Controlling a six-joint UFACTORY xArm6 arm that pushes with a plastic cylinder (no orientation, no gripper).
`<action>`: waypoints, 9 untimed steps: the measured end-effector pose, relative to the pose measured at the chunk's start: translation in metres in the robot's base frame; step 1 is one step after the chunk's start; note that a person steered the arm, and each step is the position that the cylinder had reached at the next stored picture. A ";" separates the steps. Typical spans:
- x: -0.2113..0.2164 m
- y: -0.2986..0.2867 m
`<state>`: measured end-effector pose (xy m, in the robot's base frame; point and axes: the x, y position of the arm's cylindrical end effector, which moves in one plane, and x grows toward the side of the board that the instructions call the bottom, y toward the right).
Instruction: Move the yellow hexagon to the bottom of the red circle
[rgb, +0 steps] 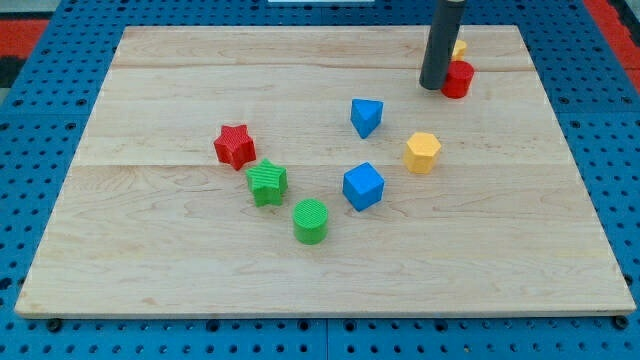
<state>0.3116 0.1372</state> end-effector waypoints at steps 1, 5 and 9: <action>0.007 -0.014; 0.137 -0.068; 0.096 -0.039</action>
<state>0.4075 0.0980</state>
